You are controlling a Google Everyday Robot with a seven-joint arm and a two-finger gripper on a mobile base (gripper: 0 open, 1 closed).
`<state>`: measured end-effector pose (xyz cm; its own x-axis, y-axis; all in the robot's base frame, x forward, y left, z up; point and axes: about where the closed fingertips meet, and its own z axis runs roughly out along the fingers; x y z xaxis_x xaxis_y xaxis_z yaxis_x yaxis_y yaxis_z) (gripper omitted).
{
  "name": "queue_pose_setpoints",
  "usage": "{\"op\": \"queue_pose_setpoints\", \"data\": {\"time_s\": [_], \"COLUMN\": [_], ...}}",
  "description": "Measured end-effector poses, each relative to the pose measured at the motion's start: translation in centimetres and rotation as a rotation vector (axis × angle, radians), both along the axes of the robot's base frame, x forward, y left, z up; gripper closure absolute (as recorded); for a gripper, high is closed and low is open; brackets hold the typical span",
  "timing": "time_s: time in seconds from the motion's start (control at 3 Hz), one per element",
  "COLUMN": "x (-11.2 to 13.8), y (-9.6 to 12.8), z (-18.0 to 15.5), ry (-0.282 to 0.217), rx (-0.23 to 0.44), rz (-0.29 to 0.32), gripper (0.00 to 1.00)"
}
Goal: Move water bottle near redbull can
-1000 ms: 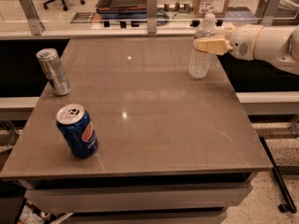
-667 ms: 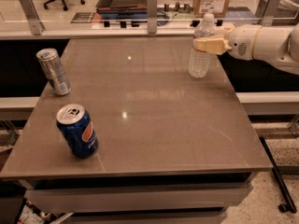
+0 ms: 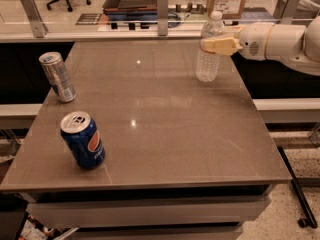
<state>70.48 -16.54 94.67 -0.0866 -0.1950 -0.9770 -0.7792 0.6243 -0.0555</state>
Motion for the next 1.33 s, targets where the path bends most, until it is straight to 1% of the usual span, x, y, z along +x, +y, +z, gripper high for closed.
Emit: {"op": "queue_pose_setpoints", "data": {"time_s": [0.33,0.67,1.0,1.33], "x": [-0.7,-2.2,-3.4,-4.2], "y": [3.1,6.9,12.2,17.6], "z": [1.9,3.8,4.6,5.0], "ry": [-0.014,-0.053,-0.095,-0.120], "rx": [-0.025,-0.045,-0.055,-0.049], "rz": [0.000,-0.025,-0.045,-0.006], "gripper": [1.00,1.00,1.00,1.00]}}
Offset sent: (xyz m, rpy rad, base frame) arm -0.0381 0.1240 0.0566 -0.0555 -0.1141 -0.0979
